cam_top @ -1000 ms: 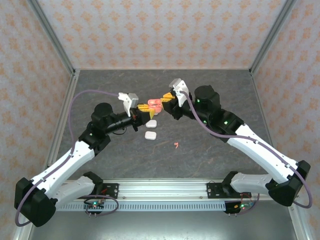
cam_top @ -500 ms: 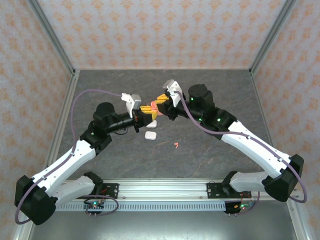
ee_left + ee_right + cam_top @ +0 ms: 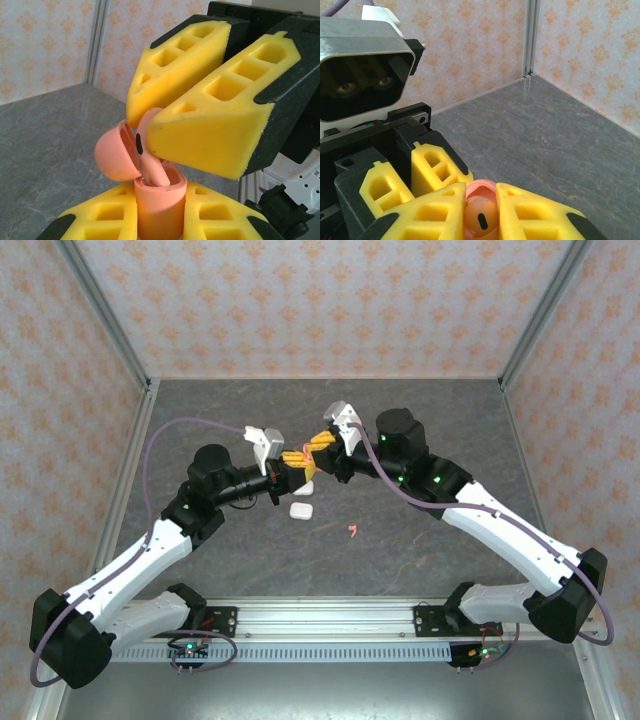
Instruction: Insert wireless bluetooth earbuds into charging case
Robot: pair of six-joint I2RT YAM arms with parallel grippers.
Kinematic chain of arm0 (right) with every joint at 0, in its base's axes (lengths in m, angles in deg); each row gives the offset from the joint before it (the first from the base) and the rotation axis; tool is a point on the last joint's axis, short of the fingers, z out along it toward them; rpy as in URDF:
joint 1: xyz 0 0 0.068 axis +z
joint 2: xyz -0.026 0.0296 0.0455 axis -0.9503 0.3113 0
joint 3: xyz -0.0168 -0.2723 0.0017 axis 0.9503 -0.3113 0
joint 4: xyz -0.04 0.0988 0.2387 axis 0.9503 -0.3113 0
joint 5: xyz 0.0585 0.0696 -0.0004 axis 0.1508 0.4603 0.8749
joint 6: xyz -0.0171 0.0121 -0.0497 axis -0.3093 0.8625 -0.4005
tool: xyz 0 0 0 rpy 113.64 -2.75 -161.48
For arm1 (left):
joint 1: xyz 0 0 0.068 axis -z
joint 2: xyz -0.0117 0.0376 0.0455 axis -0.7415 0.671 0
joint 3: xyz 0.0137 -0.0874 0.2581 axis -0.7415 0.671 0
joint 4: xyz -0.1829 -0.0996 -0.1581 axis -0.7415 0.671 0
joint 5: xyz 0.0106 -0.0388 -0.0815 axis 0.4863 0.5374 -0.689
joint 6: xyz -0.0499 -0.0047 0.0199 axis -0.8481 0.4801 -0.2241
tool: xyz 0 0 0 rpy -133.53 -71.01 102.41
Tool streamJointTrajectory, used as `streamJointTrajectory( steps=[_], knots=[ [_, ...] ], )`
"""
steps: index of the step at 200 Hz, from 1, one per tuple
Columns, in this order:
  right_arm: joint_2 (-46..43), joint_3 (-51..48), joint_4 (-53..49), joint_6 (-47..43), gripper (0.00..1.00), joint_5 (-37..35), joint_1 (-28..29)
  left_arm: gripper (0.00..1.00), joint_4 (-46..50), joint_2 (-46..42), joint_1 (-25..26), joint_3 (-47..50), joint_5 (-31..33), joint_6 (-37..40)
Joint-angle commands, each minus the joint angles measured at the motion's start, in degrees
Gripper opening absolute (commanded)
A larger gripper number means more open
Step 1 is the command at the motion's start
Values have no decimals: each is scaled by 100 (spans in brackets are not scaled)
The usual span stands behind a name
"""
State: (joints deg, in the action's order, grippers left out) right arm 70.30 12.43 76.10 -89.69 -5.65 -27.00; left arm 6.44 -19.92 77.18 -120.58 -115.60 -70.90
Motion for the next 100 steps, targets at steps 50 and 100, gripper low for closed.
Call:
streamJointTrajectory(
  steps=[50, 100],
  knots=[
    [-63, -64, -320, 90, 20, 306, 31, 0, -260, -45, 39, -167, 55, 186],
    [22, 176, -407, 294, 32, 491, 31, 0, -272, -41, 38, -143, 62, 191]
  ],
)
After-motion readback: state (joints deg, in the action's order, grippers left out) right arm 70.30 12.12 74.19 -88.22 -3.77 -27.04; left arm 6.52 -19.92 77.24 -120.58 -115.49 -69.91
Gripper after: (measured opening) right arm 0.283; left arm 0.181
